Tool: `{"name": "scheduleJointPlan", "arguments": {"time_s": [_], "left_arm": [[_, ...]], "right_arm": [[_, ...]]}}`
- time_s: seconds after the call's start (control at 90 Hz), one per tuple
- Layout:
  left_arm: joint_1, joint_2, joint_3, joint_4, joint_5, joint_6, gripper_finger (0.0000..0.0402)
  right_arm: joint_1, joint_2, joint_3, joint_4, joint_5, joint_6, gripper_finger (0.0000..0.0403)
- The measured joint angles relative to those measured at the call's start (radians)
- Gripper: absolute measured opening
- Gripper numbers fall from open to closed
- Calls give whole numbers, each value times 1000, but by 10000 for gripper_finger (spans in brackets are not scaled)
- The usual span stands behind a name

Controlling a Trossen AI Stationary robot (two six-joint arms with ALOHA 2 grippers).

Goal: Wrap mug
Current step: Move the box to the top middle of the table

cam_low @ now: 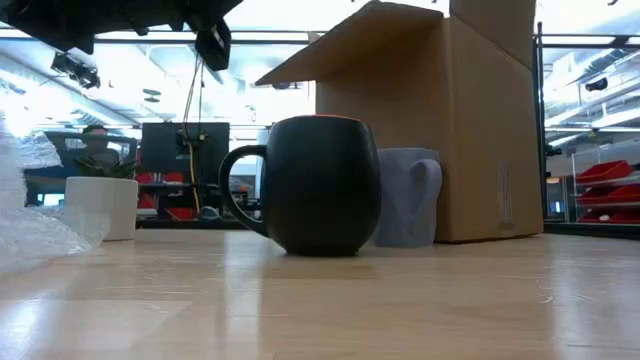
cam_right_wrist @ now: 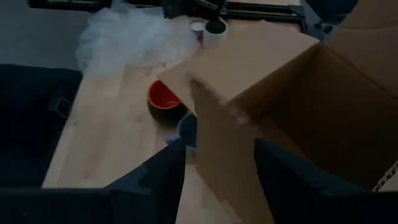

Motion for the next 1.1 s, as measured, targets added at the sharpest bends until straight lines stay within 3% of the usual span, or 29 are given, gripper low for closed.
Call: {"name": "scheduleJointPlan", "arguments": {"time_s": [0.167, 0.622, 0.756, 0.956, 1.1], "left_arm": [[0, 0, 0, 0, -1, 0, 0], [0, 0, 0, -2, -1, 0, 0], [0, 0, 0, -3, -1, 0, 0], [0, 0, 0, -3, -1, -11, 0], [0, 0, 0, -3, -1, -26, 0]], "right_arm": [[0, 4, 0, -6, 129, -41, 166], [0, 111, 2, -64, 134, -104, 156], [0, 123, 3, -98, 127, -126, 118], [2, 115, 1, -167, 99, -133, 18], [2, 91, -1, -167, 132, -162, 9]]}}
